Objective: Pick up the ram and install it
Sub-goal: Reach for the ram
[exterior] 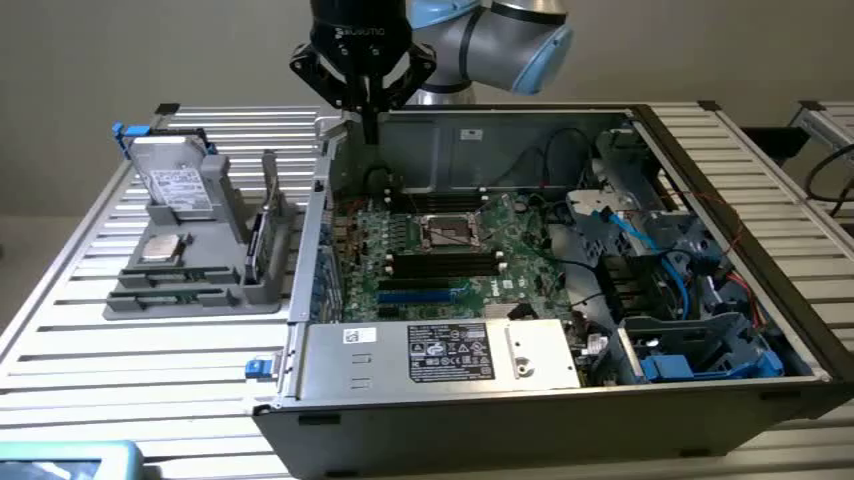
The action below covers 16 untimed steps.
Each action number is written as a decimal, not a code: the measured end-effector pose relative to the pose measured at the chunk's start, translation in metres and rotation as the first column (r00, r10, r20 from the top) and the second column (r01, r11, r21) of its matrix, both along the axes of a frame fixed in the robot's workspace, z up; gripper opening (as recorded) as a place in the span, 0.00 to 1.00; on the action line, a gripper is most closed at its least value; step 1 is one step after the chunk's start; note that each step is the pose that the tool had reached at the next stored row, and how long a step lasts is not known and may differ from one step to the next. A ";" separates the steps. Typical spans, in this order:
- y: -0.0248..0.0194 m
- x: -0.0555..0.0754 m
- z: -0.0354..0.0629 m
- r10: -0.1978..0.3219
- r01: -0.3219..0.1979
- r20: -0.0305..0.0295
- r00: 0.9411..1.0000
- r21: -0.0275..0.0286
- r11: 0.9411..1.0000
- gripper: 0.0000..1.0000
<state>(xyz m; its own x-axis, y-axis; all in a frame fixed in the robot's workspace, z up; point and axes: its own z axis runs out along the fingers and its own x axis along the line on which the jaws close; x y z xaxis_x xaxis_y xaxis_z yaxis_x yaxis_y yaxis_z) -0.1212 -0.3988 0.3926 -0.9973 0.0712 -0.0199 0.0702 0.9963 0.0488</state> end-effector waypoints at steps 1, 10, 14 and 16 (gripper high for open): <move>0.0000 0.000 0.0000 0.000 0.000 0.000 1.000 0.000 1.000 0.11; -0.0001 -0.003 0.0000 0.000 0.000 0.000 1.000 0.000 1.000 0.11; 0.0000 -0.018 -0.0002 0.000 0.000 0.000 1.000 0.000 1.000 0.11; 0.0000 -0.028 -0.0002 0.000 0.000 0.000 1.000 0.000 1.000 0.11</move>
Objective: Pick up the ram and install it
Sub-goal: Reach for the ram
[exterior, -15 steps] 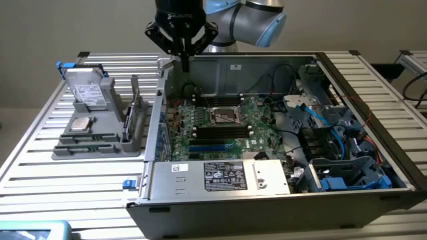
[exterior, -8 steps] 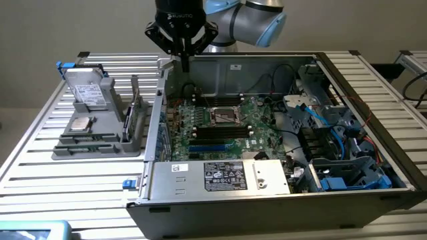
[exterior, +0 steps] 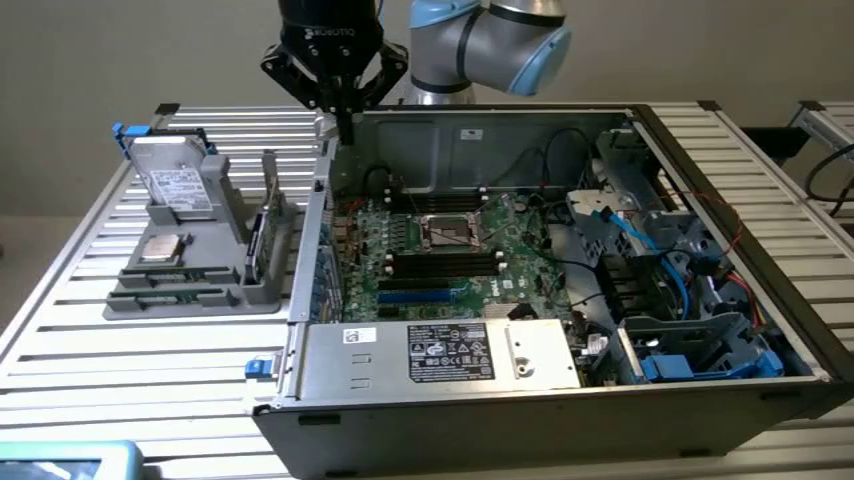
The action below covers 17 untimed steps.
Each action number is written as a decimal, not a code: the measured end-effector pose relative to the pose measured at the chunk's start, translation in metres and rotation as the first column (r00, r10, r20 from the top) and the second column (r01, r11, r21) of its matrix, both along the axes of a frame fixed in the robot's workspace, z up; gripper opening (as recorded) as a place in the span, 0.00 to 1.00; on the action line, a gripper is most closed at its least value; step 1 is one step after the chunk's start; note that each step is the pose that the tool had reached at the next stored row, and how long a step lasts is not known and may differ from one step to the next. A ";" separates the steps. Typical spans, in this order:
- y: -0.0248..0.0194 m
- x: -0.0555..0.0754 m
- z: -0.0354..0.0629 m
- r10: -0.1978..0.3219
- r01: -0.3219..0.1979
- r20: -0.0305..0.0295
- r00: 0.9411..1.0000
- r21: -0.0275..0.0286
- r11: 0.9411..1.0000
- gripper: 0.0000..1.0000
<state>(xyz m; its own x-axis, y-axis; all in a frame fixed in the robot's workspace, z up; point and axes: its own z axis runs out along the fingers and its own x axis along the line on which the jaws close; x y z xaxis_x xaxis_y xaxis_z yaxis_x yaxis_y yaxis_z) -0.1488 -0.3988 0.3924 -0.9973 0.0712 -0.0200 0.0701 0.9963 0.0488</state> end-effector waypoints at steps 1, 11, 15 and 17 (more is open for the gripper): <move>0.0000 -0.005 0.0000 0.000 0.000 0.000 1.000 0.000 1.000 0.11; 0.0000 -0.035 -0.0032 0.000 0.000 0.000 1.000 0.000 1.000 0.11; 0.0000 -0.048 -0.0052 0.000 0.000 0.000 1.000 0.000 1.000 0.11; 0.0000 -0.054 -0.0062 0.000 0.000 0.000 1.000 0.000 1.000 0.11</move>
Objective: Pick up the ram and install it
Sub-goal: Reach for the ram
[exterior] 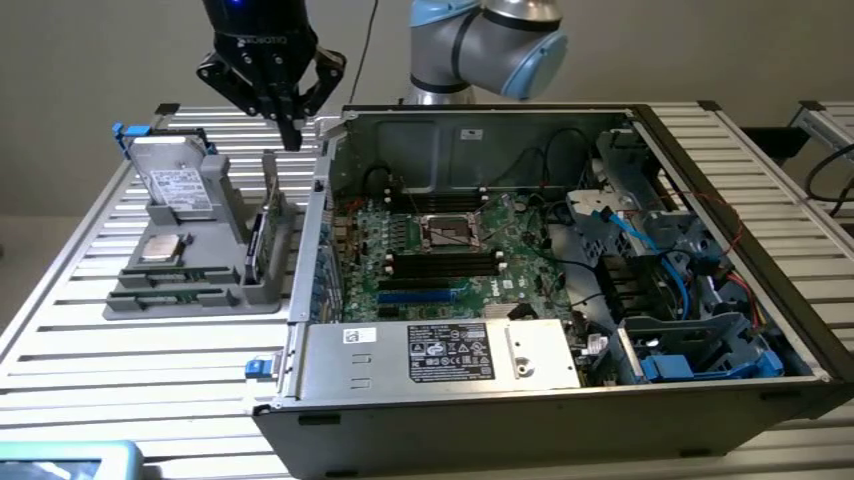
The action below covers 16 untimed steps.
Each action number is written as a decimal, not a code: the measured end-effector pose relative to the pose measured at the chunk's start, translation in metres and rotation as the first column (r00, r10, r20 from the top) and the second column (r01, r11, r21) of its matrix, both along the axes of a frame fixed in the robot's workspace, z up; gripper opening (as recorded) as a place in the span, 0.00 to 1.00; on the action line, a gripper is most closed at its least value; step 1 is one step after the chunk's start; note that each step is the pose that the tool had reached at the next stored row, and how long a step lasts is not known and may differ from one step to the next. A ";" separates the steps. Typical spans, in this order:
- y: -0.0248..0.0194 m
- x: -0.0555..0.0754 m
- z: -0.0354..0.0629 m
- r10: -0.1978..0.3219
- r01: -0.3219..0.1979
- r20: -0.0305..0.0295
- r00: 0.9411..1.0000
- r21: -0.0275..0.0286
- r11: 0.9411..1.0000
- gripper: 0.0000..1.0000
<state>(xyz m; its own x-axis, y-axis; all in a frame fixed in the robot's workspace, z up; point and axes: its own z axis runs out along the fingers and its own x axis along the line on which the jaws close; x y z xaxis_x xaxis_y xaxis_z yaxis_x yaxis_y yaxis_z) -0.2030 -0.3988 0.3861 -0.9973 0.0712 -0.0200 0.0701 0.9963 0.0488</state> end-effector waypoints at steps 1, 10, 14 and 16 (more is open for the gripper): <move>0.0000 -0.003 -0.0004 0.000 0.000 0.000 1.000 0.000 1.000 0.11; 0.0000 -0.030 -0.0041 0.000 0.000 0.000 1.000 0.000 1.000 0.11; 0.0000 -0.047 -0.0061 0.000 0.000 0.000 1.000 0.000 1.000 0.11; 0.0000 -0.055 -0.0082 0.000 0.000 0.000 1.000 0.000 1.000 0.11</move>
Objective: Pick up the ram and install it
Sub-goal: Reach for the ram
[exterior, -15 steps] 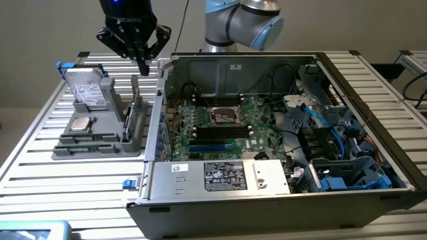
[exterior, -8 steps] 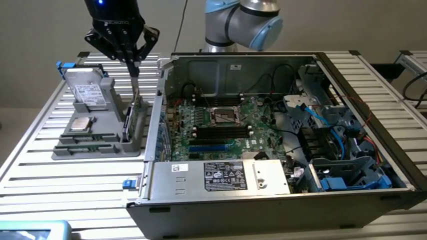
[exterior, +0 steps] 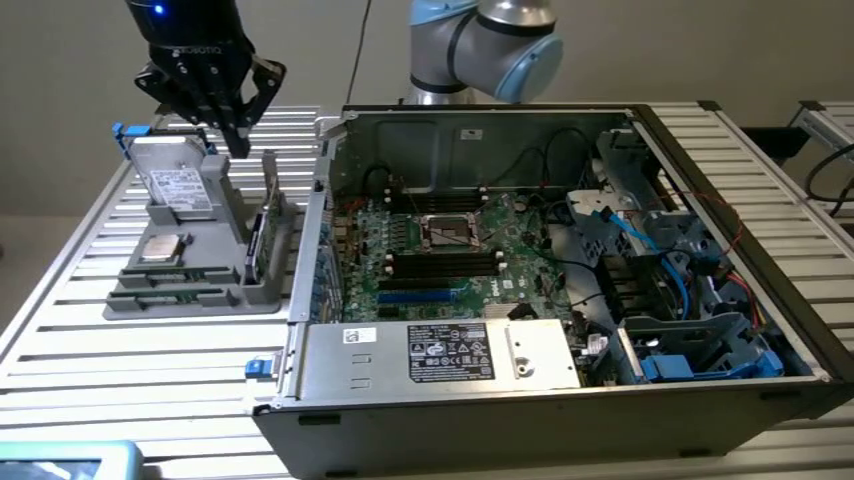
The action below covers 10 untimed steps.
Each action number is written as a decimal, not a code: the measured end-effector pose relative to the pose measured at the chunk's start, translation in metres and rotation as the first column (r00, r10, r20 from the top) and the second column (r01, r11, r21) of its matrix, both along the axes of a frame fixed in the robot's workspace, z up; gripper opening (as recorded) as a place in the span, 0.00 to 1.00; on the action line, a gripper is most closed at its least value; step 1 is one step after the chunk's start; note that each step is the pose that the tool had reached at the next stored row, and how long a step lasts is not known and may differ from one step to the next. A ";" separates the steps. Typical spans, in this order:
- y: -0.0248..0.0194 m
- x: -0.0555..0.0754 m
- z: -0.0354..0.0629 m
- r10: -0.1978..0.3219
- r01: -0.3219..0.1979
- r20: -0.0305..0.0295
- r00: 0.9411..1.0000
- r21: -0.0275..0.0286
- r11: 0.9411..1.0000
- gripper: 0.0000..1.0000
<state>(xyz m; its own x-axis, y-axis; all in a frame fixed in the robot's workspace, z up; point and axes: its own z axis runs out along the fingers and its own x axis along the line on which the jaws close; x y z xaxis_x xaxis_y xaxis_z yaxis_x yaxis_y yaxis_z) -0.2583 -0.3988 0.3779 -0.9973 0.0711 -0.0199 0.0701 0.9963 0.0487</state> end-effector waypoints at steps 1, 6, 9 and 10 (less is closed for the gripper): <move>0.0000 -0.004 -0.0012 0.000 0.000 0.000 1.000 0.000 1.000 0.11; -0.0001 -0.023 -0.0081 0.001 -0.001 0.000 1.000 0.000 1.000 0.11; -0.0002 -0.035 -0.0122 0.001 -0.001 0.000 1.000 0.000 1.000 0.11; -0.0003 -0.039 -0.0136 0.002 -0.002 0.000 1.000 0.000 1.000 0.11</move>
<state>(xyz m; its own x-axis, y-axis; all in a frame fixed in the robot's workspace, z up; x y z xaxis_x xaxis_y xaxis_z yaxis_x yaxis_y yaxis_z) -0.2976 -0.3991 0.3643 -0.9974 0.0696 -0.0200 0.0685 0.9965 0.0486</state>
